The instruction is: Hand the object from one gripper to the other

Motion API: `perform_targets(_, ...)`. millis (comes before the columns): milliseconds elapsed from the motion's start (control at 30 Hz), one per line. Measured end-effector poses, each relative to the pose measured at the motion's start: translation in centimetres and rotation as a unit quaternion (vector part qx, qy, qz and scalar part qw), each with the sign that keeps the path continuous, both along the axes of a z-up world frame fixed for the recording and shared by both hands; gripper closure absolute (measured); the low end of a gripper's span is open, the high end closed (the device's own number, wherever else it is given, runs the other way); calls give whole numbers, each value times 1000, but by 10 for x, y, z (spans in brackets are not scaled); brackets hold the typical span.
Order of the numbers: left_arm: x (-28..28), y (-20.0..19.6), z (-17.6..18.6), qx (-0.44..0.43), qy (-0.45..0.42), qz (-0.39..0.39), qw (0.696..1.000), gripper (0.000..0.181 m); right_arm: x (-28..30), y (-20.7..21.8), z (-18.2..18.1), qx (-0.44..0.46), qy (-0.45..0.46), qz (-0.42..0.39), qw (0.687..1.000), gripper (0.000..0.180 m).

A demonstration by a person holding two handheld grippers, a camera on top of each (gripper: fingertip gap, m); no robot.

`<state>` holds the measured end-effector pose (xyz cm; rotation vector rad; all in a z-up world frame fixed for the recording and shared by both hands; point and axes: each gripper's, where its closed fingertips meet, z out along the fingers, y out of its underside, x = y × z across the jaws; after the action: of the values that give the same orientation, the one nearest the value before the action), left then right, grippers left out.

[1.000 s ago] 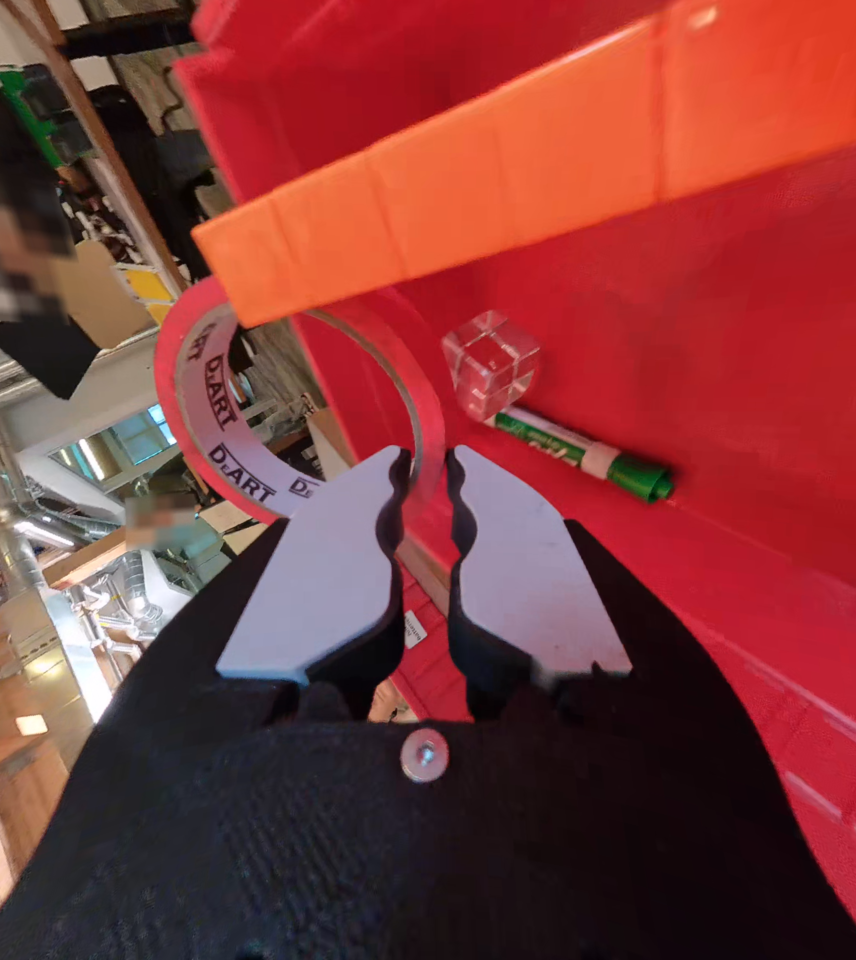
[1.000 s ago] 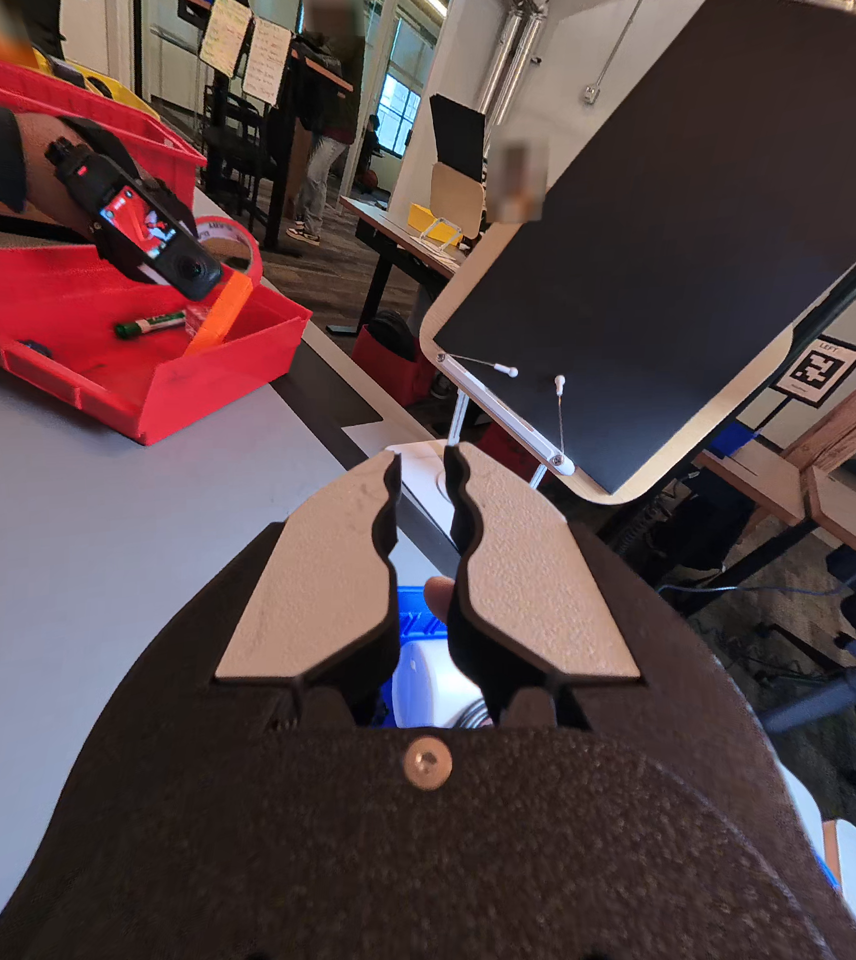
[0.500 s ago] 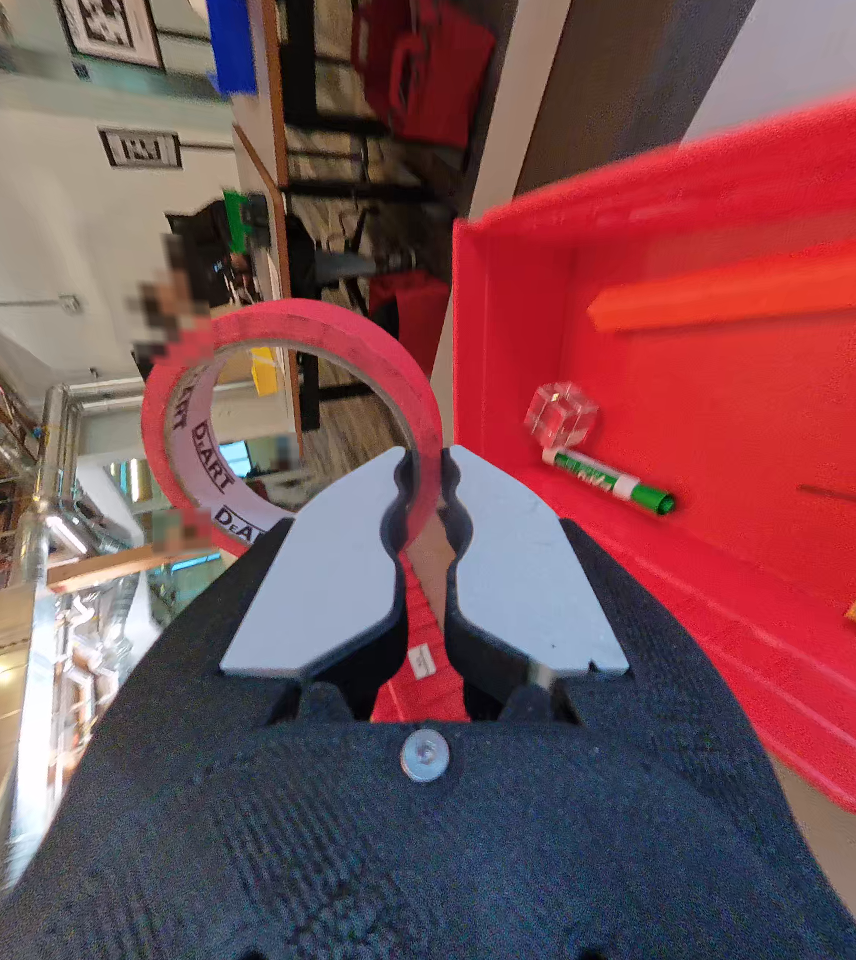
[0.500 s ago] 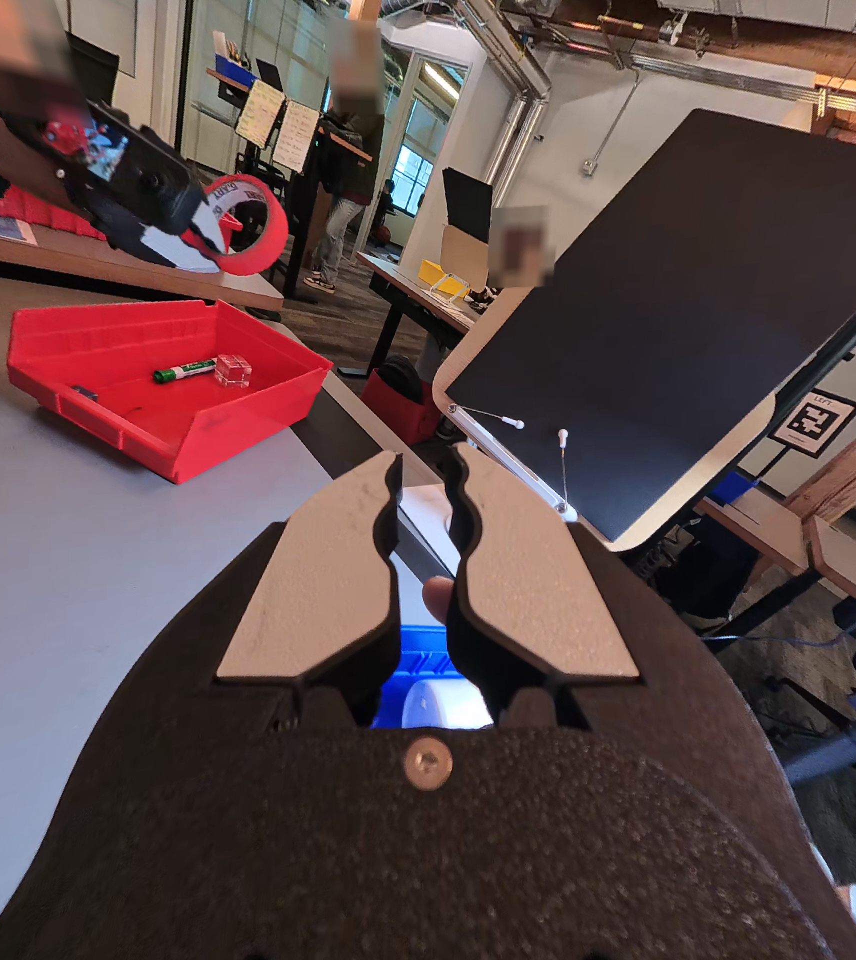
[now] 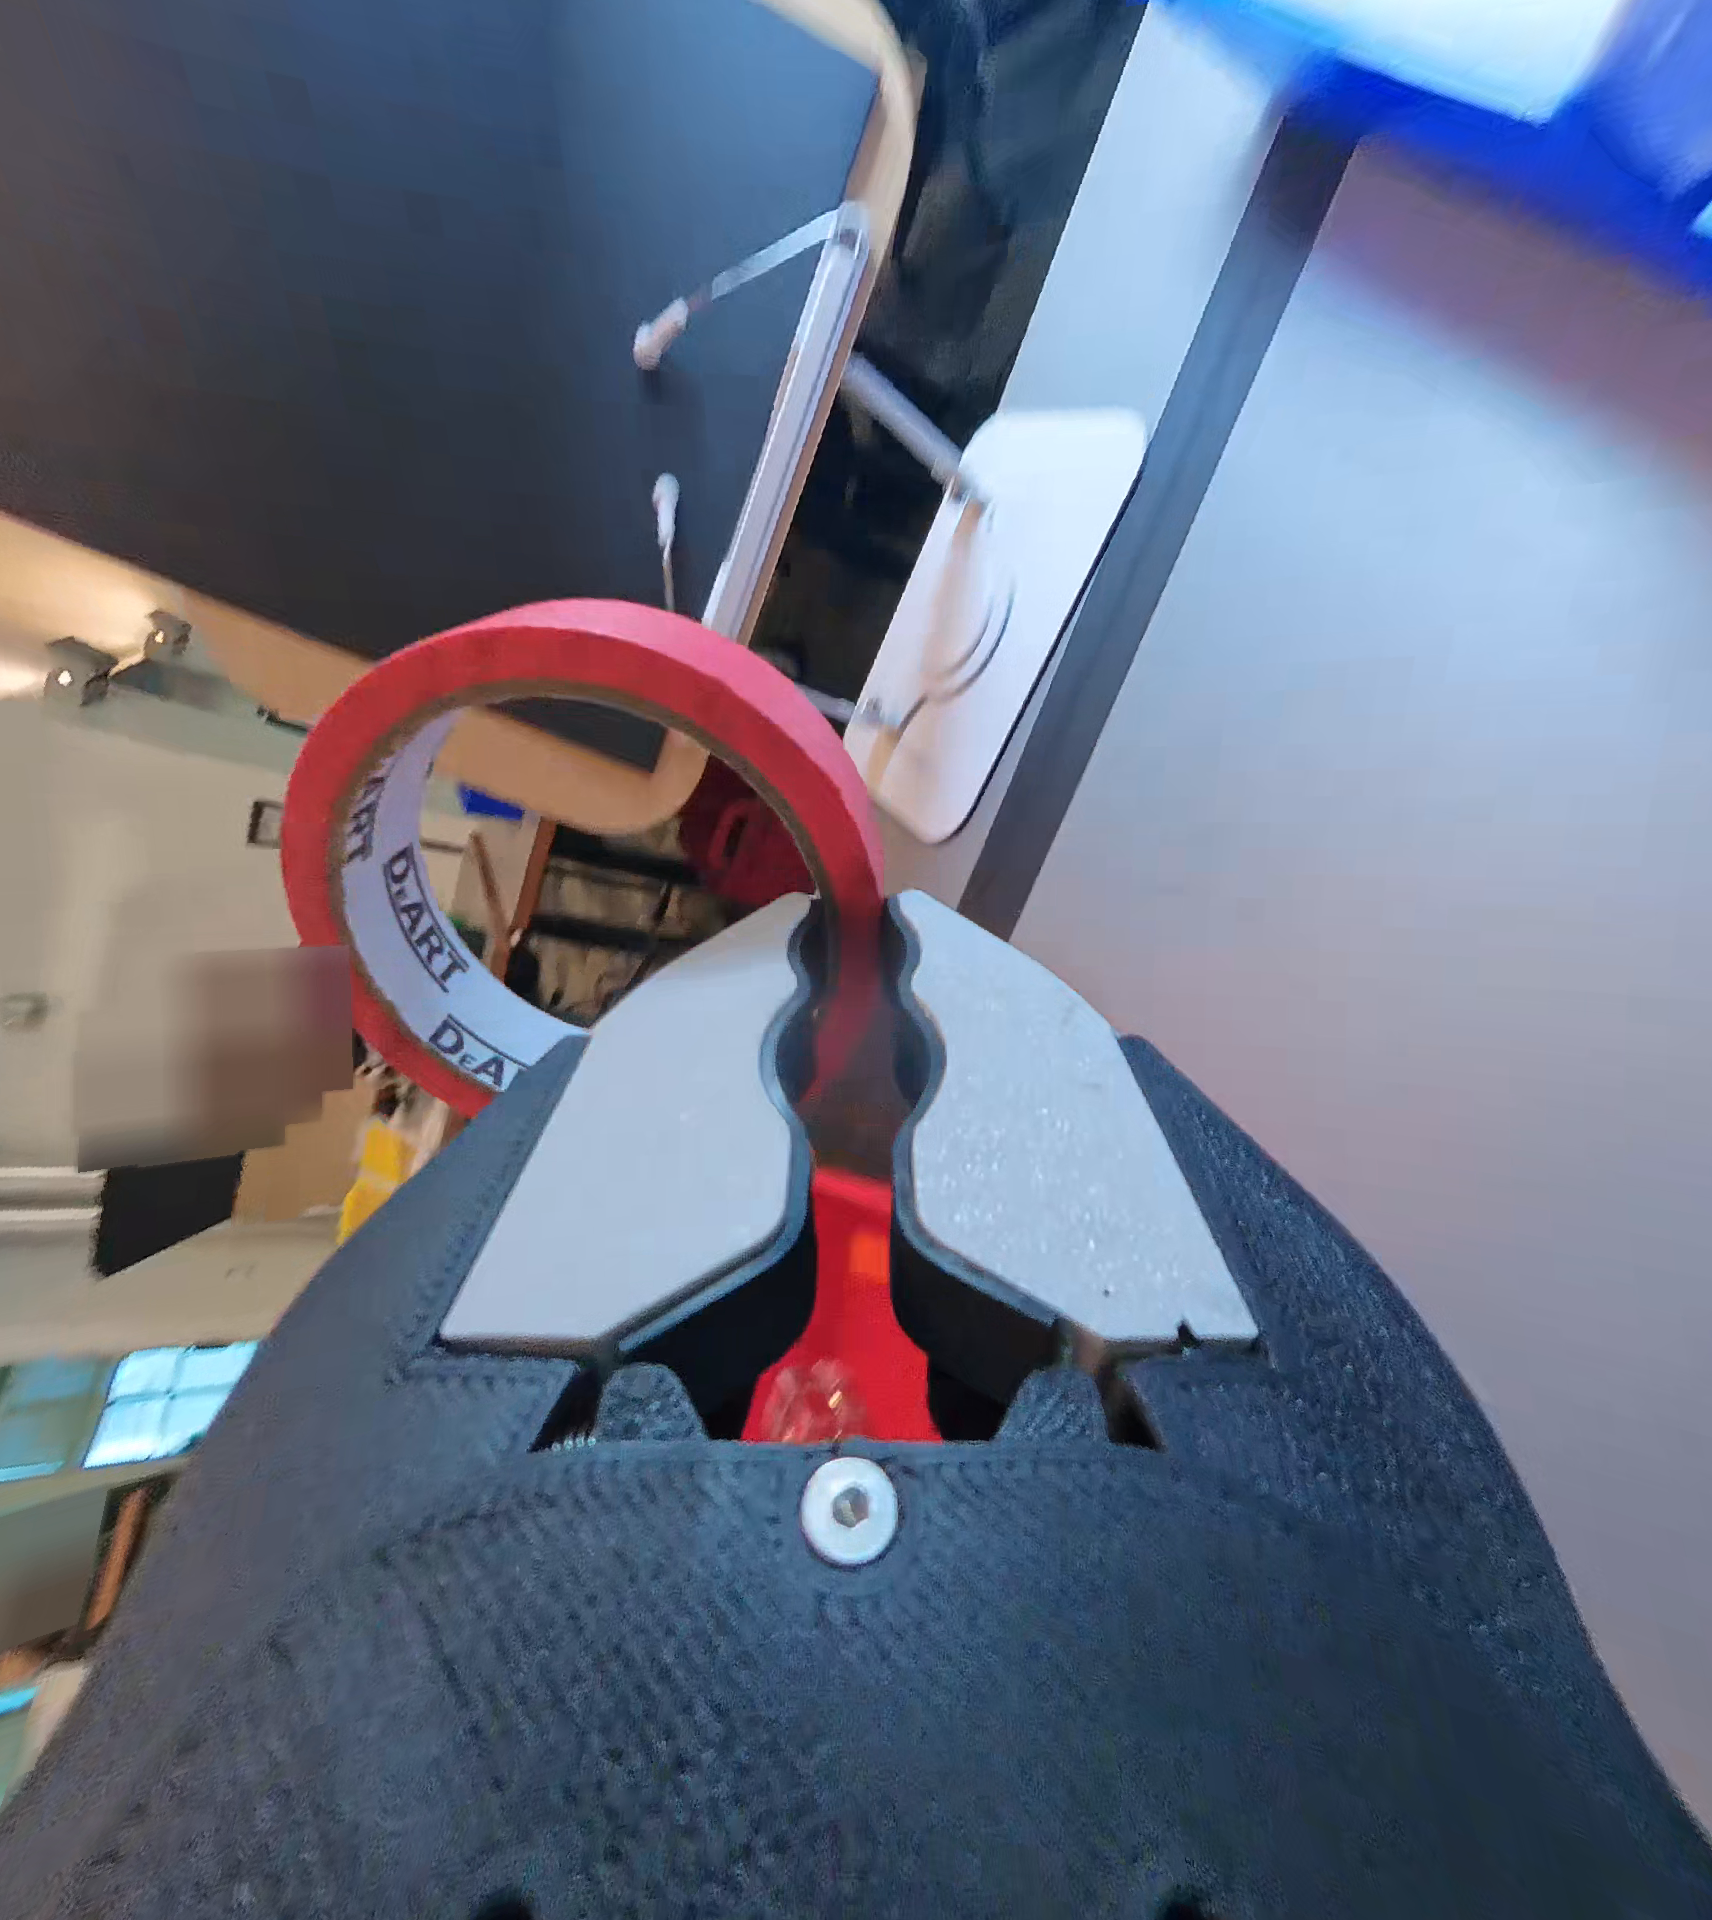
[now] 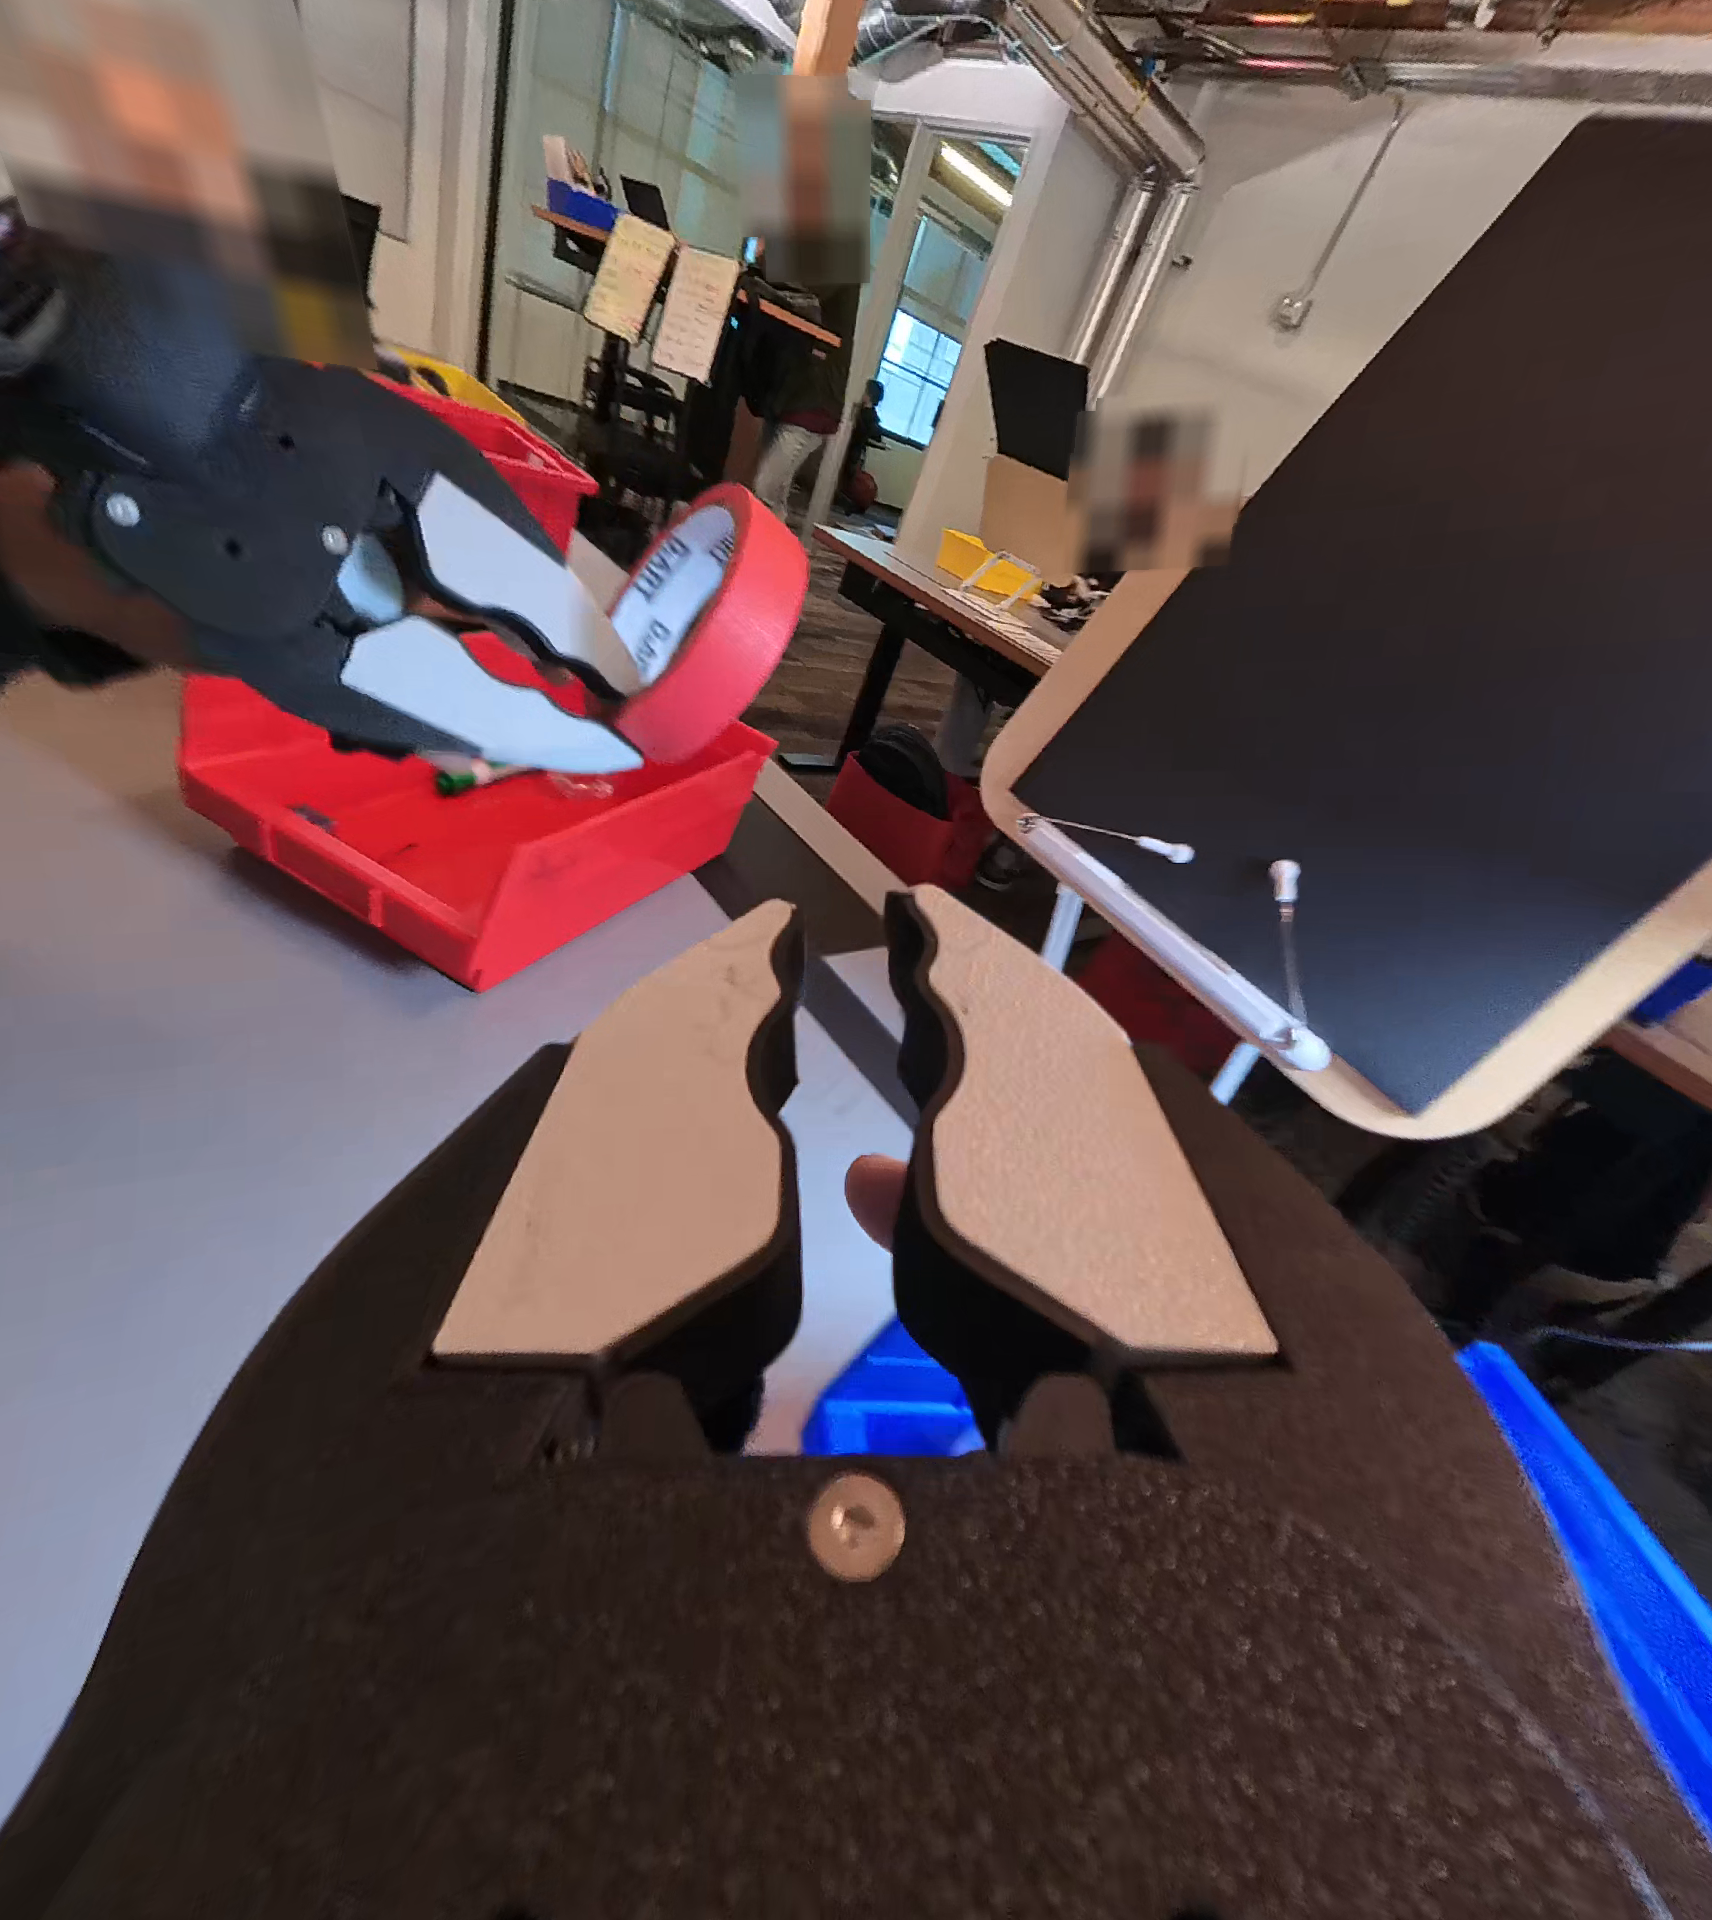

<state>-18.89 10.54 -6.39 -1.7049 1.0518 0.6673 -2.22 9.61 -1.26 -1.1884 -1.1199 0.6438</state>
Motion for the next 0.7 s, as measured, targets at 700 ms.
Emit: perform_targets(700, 128, -103, 37, -194, -513, -405, 732, 154, -39, -86, -8, -178, 63, 313, 931, 170)
